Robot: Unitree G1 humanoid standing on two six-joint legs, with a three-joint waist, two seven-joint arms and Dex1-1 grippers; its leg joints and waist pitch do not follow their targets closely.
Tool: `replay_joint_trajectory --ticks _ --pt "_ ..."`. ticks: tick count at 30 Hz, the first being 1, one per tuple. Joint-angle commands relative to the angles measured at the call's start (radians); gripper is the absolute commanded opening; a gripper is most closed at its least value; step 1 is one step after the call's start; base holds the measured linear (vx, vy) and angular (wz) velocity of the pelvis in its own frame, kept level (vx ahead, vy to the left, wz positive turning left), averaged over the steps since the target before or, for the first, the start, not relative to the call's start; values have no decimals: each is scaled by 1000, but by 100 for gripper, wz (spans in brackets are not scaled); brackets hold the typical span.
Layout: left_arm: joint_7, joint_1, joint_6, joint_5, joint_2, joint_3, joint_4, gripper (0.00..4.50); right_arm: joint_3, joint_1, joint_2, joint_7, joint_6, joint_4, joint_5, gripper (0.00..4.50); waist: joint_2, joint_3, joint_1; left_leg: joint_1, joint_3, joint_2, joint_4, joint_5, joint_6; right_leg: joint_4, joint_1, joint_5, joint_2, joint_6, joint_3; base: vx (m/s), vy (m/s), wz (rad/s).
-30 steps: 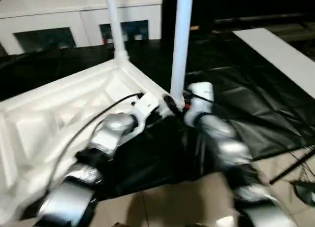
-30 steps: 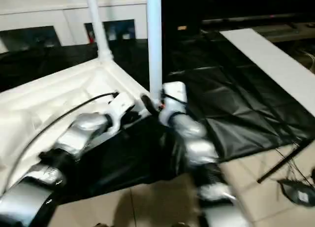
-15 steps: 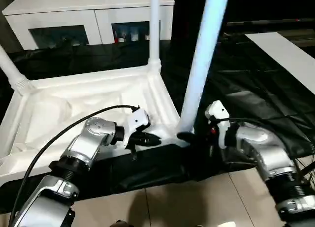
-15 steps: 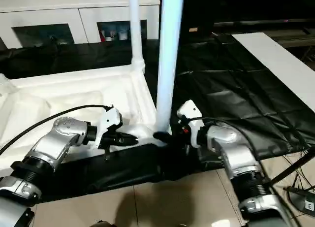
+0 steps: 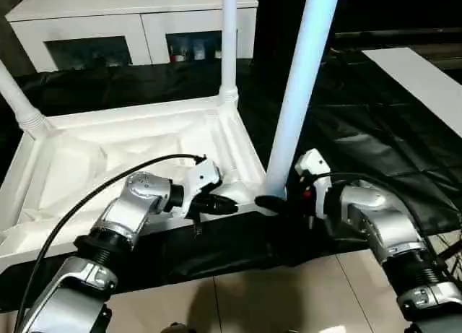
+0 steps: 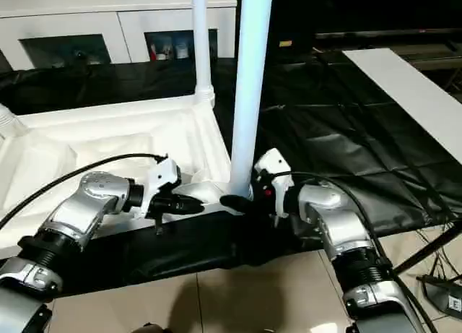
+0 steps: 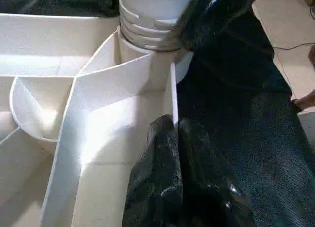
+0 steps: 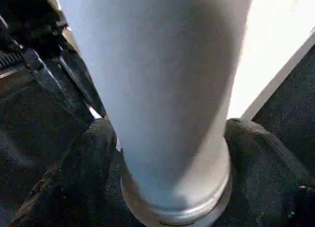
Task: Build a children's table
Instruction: Rotate leg to tighten
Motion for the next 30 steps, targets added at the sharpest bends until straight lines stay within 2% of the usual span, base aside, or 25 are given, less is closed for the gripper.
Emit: replay_joint_trajectory --ticks 1,10,12,13,15,19,20,22,23,24,25,27,28,30 --pt "-14 -17 -3 -8 -2 -4 -41 0 -9 -6 1 13 9 -11 14 335 -11 -67 -1 20 -9 21 -67 -222 52 -69 49 -176 -39 -235 31 0 0 0" --pt "-13 2 -11 20 21 -22 -41 0 17 11 21 5 -6 23 -17 271 -8 -67 0 20 -10 22 -69 -230 42 -70 49 -194 -40 -229 31 0 0 0" --pt "-14 3 -10 19 20 -22 -40 0 19 10 13 12 -9 25 -20 267 -9 -67 -1 20 -10 21 -68 -227 43 -70 49 -187 -40 -231 31 0 0 0" --pt "-14 3 -10 19 20 -22 -40 0 19 10 13 12 -9 25 -20 267 -6 -67 -1 21 -10 21 -69 -227 42 -69 48 -185 -40 -232 31 0 0 0" --pt "-8 -2 -12 22 18 -23 -34 0 19 9 8 24 -4 25 -19 265 -11 -68 -1 21 -9 21 -68 -225 44 -68 49 -180 -40 -234 31 0 0 0" --pt "10 -7 -16 21 5 -19 -29 0 21 5 17 4 -8 38 -30 264 -10 -66 -1 21 -9 22 -68 -229 44 -70 48 -187 -40 -234 31 0 0 0" --pt "28 -9 -21 28 -2 -19 -22 0 18 2 29 -25 -11 49 -39 264 -16 -66 -2 20 -8 22 -68 -230 44 -71 48 -191 -40 -232 31 0 0 0" --pt "108 -16 -23 56 -23 -16 1 0 -10 -16 76 -160 -14 95 -60 264 -12 -63 -4 22 -10 22 -71 -248 33 -75 44 -235 -42 -223 32 0 0 0" --pt "146 -19 -7 62 -39 -11 10 0 -29 -27 105 -241 -10 120 -68 264 -16 -61 -8 24 -11 21 -74 -269 21 -80 43 -276 -42 -212 32 0 0 0" --pt "168 -22 6 64 -50 -7 14 0 -41 -33 123 -291 -8 136 -72 264 -14 -59 -12 26 -13 20 -77 -291 6 -83 40 -324 -43 -198 32 0 0 0" --pt "216 -29 11 71 -71 0 32 0 -66 -45 154 -363 -1 158 -66 264 -19 -58 -16 27 -15 20 -79 -318 -4 -89 40 -373 -43 -180 30 0 0 0" --pt "295 -48 18 89 -112 1 69 0 -121 -72 215 -514 -6 203 -52 264 -18 -56 -22 31 -16 18 -80 -349 -18 -96 32 -421 -43 -162 31 0 0 0" --pt "295 -48 18 89 -112 1 69 0 -121 -72 215 -514 -6 203 -52 264 -16 -56 -23 32 -18 18 -80 -357 -24 -96 33 -433 -44 -156 31 0 0 0" --pt "433 -88 39 113 -174 14 139 0 -178 -122 285 -693 -17 265 -39 264 -18 -58 -32 28 -20 18 -84 -360 -30 -96 34 -408 -42 -151 31 0 0 0"
